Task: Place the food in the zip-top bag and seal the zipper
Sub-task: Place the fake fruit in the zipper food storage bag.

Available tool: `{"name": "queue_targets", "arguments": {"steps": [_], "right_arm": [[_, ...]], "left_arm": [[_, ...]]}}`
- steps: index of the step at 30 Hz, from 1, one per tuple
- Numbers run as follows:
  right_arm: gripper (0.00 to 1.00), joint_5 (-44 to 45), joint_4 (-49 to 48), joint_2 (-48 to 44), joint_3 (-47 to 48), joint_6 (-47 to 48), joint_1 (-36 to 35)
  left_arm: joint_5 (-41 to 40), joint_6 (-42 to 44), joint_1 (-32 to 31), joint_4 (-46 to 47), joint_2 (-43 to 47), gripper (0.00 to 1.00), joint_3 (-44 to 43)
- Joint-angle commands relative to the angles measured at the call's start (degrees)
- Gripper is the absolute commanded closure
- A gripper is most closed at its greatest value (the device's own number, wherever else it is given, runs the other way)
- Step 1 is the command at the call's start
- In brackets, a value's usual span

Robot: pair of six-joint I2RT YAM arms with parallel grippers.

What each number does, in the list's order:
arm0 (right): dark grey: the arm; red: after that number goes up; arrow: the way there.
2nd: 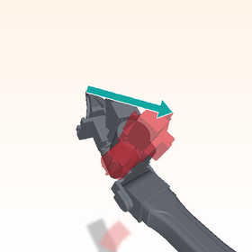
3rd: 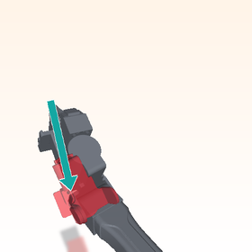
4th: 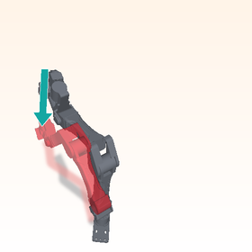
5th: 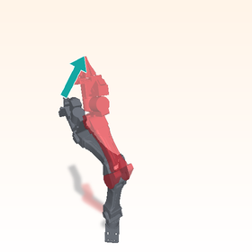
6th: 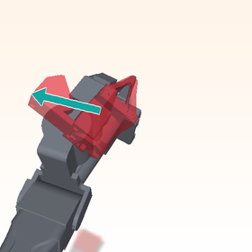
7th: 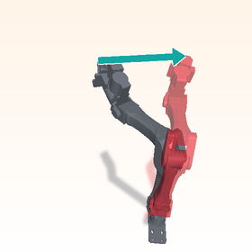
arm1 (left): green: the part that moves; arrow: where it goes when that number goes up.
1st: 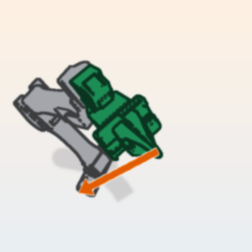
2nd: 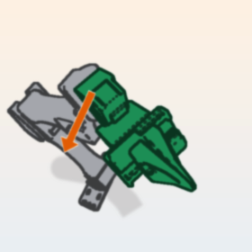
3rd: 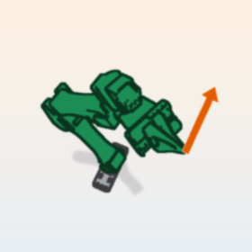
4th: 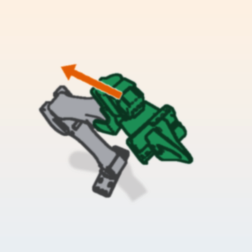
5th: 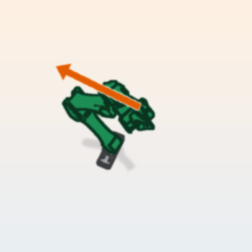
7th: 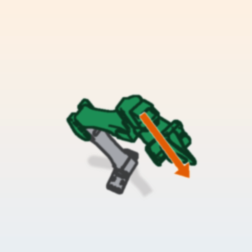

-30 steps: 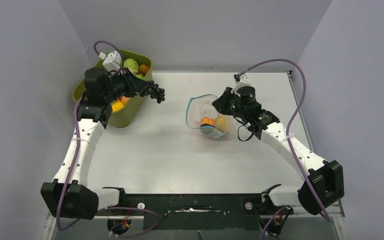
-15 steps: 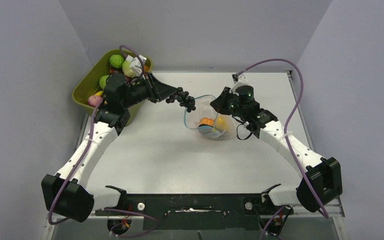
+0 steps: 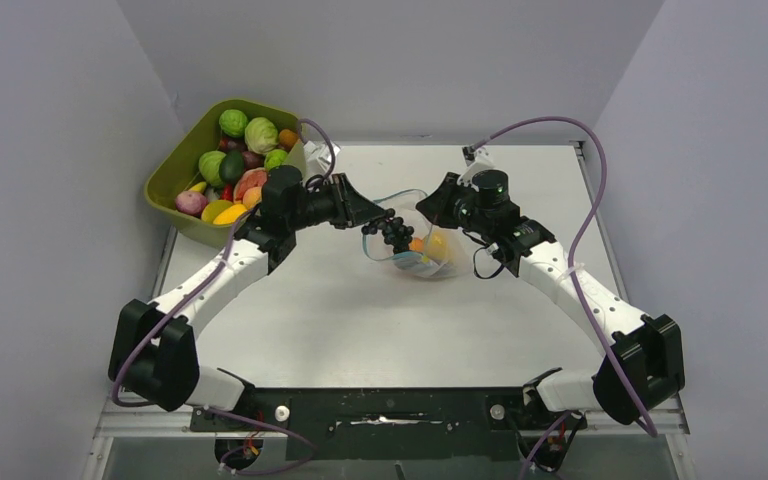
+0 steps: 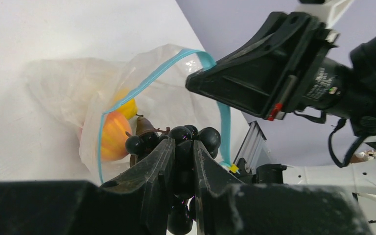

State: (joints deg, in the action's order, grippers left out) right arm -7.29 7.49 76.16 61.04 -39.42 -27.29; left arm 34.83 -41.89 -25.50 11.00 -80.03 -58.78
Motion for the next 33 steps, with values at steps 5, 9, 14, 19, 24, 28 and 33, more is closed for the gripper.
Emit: {"name": "queue_targets", "arguments": {"steps": [5,9,14,19,24,28,33], "right_arm": [[1.0,-3.95,-6.85,-2.37,0.57,0.3,-0.13],[1.0,-3.96,-6.95,-2.78,0.09,0.77,-0.16],[1.0,-3.7,-6.74,-2.96,-0.13,1.01,-0.14],[1.0,-3.36,-6.61,-2.86,-0.13,1.4,-0.04],[1.0,-2.51,-6.13,-2.85,-0.04,1.87,-0.05],[1.0,-0.89,-5.38,-2.95,-0.19,1.98,0.06],[1.0,-0.13,-5.29,-3.64,-0.57,2.07,0.11]], "left_arm": [[-6.34,6.03,-3.52,2.68,-5.01,0.98,-2.74],[-6.29,6.21,-4.09,3.04,-7.49,0.97,-3.47],[-5.52,4.85,-4.2,3.2,-8.81,0.8,-4.26],[-4.74,3.84,-4.21,2.33,-8.62,0.56,-5.43],[-5.1,5.35,-4.14,-2.93,-7.08,0.44,-8.36],[-7.38,7.74,-4.12,-7.24,-4.65,0.42,-10.03],[-14.11,13.03,-3.41,-13.47,-1.41,0.41,-12.87]]}}
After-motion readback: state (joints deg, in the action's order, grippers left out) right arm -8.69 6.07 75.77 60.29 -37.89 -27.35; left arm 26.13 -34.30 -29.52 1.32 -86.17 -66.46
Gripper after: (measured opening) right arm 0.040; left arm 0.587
